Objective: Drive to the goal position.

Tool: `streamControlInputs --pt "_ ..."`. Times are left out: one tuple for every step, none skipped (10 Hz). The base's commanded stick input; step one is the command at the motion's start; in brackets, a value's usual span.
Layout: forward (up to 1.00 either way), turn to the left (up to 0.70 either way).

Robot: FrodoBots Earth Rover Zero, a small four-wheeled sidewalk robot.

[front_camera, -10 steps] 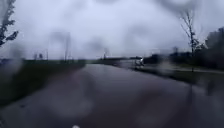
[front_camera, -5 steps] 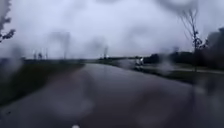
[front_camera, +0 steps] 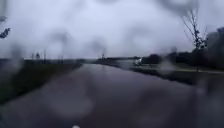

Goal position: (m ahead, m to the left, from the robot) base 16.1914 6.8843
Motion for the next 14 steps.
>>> streamControlInputs --pt "0.70 0.00" --pt "0.70 0.00" --pt "0.70 0.04" --pt "0.70 0.26" --pt "0.70 0.30" --pt "0.70 0.00" --pt "0.70 0.00" --pt "0.70 0.00" --pt "0.70 0.00" --pt "0.70 0.00" --pt "0.70 0.00" --pt "0.70 0.00" --pt "0.70 0.35" --pt "0.70 0.35"
